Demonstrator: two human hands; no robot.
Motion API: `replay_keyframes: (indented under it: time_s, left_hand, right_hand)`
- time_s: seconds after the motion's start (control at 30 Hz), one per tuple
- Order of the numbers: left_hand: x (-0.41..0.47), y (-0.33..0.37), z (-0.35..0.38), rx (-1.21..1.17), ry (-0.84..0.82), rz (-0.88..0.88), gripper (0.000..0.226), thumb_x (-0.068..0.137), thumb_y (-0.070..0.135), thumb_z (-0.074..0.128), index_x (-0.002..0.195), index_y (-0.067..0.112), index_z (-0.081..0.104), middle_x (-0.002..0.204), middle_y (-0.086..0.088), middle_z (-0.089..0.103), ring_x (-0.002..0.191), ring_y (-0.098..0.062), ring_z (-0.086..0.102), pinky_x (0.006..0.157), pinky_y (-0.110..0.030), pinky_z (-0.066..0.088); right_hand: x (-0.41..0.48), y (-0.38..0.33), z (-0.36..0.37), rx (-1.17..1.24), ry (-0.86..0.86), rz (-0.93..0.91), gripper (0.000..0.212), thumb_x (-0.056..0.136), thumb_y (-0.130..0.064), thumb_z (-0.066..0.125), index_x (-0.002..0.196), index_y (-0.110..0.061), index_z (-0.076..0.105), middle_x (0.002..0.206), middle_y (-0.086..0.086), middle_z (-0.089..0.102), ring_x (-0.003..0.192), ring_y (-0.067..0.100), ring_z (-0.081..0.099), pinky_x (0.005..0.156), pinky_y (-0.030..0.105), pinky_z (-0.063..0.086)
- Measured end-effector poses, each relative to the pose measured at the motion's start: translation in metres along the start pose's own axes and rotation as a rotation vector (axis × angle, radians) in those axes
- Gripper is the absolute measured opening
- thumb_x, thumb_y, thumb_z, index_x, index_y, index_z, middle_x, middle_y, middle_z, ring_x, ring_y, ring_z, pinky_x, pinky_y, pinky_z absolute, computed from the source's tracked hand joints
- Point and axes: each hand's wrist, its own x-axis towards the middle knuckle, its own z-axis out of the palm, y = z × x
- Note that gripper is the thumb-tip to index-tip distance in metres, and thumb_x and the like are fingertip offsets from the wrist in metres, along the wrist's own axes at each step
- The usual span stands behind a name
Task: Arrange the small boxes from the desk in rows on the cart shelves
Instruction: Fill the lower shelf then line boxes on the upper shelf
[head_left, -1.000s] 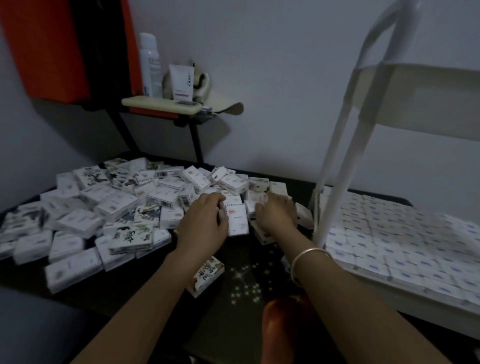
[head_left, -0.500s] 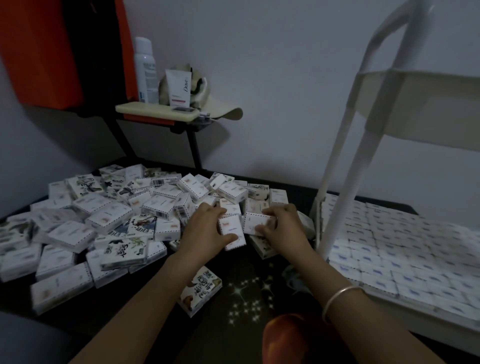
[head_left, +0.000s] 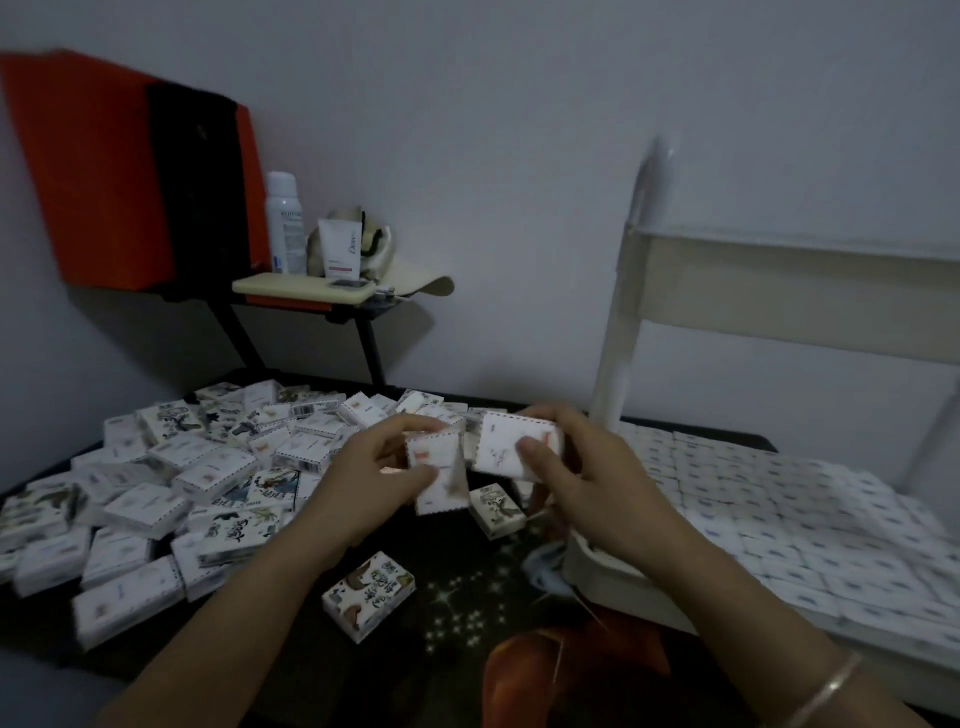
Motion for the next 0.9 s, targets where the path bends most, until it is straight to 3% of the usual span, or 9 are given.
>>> replay_keyframes:
  time_s: [0.1, 0.2, 0.3, 0.37, 0.5, 0.63, 0.77, 0.9]
  left_hand:
    - [-0.008, 0.046, -0.005, -0.089, -0.001, 0.081, 0.027, 0.091, 0.003, 0.061, 0.106, 0.025, 0.069, 0.103, 0.002, 0.071, 0.071, -0.009, 0.066, 0.055, -0.021, 0.052]
    - [-0.008, 0.1, -0.005, -0.118, -0.027, 0.212, 0.027, 0.091, 0.002, 0.06, 0.106, 0.023, 0.068, 0.1, 0.0, 0.072, 0.077, -0.014, 0.068, 0.061, -0.026, 0.056]
    - [0.002, 0.156, -0.003, -0.098, -0.035, 0.385, 0.032, 0.09, -0.003, 0.059, 0.103, 0.025, 0.067, 0.091, 0.001, 0.072, 0.076, -0.007, 0.067, 0.063, -0.022, 0.056]
    - [0.013, 0.187, -0.001, -0.017, 0.014, 0.561, 0.035, 0.088, -0.004, 0.061, 0.104, 0.027, 0.063, 0.096, 0.001, 0.069, 0.086, -0.009, 0.068, 0.068, -0.029, 0.059]
    - [0.032, 0.235, 0.013, 0.094, 0.07, 0.761, 0.033, 0.086, 0.01, 0.067, 0.113, 0.025, 0.057, 0.104, 0.005, 0.066, 0.096, -0.013, 0.066, 0.07, -0.039, 0.061]
    - [0.054, 0.265, 0.039, 0.294, 0.047, 0.85, 0.036, 0.082, 0.012, 0.069, 0.114, 0.024, 0.056, 0.103, 0.008, 0.064, 0.092, -0.008, 0.064, 0.075, -0.03, 0.058]
    - [0.082, 0.274, 0.059, 0.591, -0.088, 0.895, 0.039, 0.08, 0.018, 0.07, 0.116, 0.025, 0.057, 0.106, 0.011, 0.064, 0.093, -0.007, 0.062, 0.084, -0.033, 0.054]
    - [0.105, 0.27, 0.067, 0.808, -0.234, 0.791, 0.045, 0.081, 0.031, 0.074, 0.12, 0.033, 0.051, 0.111, 0.011, 0.067, 0.097, -0.005, 0.06, 0.091, -0.033, 0.048]
  right_hand:
    - [-0.011, -0.023, -0.038, -0.035, 0.106, -0.07, 0.023, 0.097, -0.031, 0.048, 0.117, -0.041, 0.05, 0.095, -0.009, 0.064, 0.08, 0.009, 0.062, 0.076, 0.037, 0.052]
    - [-0.018, -0.05, -0.075, 0.005, 0.188, -0.146, 0.024, 0.097, -0.031, 0.04, 0.112, -0.048, 0.046, 0.093, 0.009, 0.063, 0.077, 0.018, 0.059, 0.073, 0.044, 0.052]
    - [-0.021, -0.068, -0.112, 0.019, 0.302, -0.252, 0.024, 0.097, -0.023, 0.047, 0.113, -0.041, 0.048, 0.092, 0.002, 0.062, 0.073, 0.017, 0.06, 0.061, 0.036, 0.053]
    - [-0.019, -0.074, -0.138, 0.06, 0.428, -0.293, 0.027, 0.095, -0.02, 0.053, 0.117, -0.033, 0.045, 0.094, 0.0, 0.063, 0.067, 0.017, 0.064, 0.054, 0.029, 0.053]
    - [-0.013, -0.074, -0.187, 0.009, 0.623, -0.283, 0.014, 0.099, -0.029, 0.049, 0.11, -0.031, 0.041, 0.092, 0.004, 0.065, 0.052, 0.021, 0.063, 0.046, 0.032, 0.053]
    - [0.002, -0.066, -0.218, -0.224, 0.616, -0.165, 0.008, 0.101, -0.036, 0.042, 0.103, -0.034, 0.049, 0.087, 0.002, 0.067, 0.051, 0.014, 0.066, 0.049, 0.036, 0.056]
    - [0.02, -0.056, -0.234, -0.26, 0.545, -0.015, 0.01, 0.097, -0.041, 0.048, 0.099, -0.036, 0.056, 0.088, -0.001, 0.068, 0.06, 0.011, 0.071, 0.066, 0.042, 0.061]
    - [0.033, -0.048, -0.246, -0.272, 0.367, 0.123, 0.037, 0.084, -0.043, 0.068, 0.116, -0.033, 0.053, 0.095, 0.0, 0.07, 0.08, 0.015, 0.069, 0.068, 0.034, 0.056]
